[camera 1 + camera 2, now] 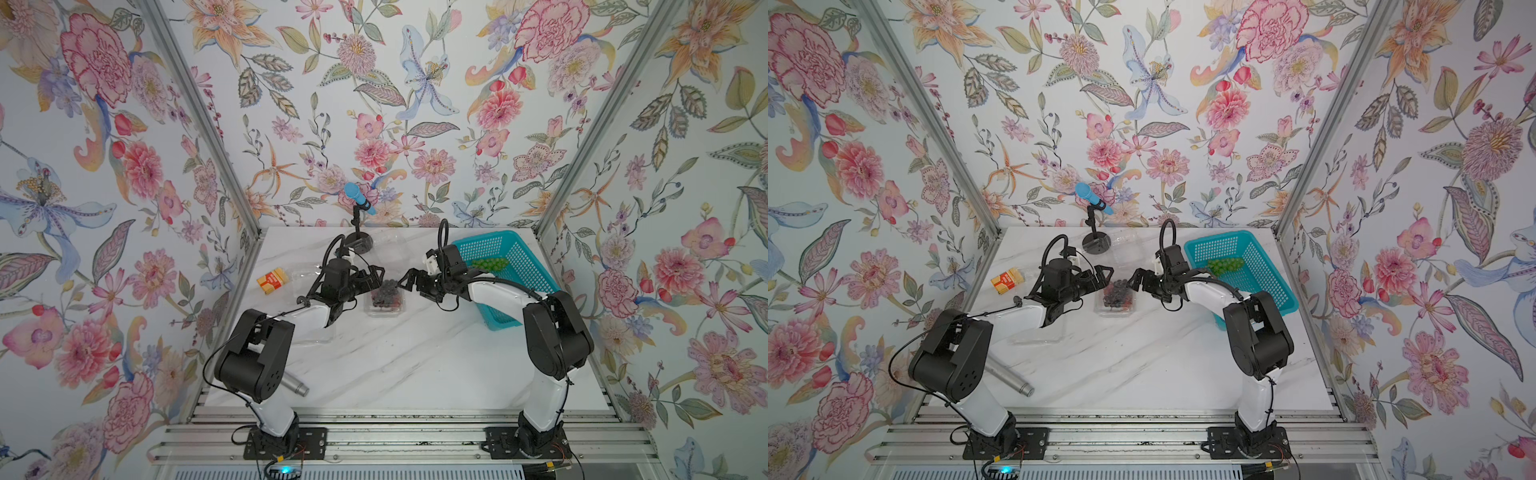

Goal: Pack grapes into containers
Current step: Close the packing box at the center of the board, then pick up the packing box from the center of the board.

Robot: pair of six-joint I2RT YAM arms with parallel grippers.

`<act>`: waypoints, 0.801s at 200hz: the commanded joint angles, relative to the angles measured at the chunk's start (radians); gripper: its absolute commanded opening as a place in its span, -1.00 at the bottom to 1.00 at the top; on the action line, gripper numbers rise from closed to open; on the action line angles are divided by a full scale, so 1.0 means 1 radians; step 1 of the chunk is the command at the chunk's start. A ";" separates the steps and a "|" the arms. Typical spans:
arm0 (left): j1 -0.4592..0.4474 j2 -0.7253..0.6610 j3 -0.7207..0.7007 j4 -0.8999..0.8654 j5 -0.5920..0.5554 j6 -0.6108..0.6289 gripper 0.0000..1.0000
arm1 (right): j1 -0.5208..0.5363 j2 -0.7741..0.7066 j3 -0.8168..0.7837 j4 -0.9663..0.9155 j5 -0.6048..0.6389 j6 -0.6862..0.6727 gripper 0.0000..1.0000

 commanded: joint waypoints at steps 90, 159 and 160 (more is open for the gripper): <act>0.023 -0.182 -0.041 -0.069 -0.003 0.176 0.99 | -0.035 0.360 0.559 -0.109 0.363 -0.293 0.83; 0.025 -0.196 -0.045 -0.124 0.024 0.211 0.99 | -0.010 0.655 0.928 -0.177 0.405 -0.332 0.59; 0.024 -0.195 -0.045 -0.124 0.024 0.211 0.99 | -0.010 0.659 0.934 -0.177 0.406 -0.332 0.58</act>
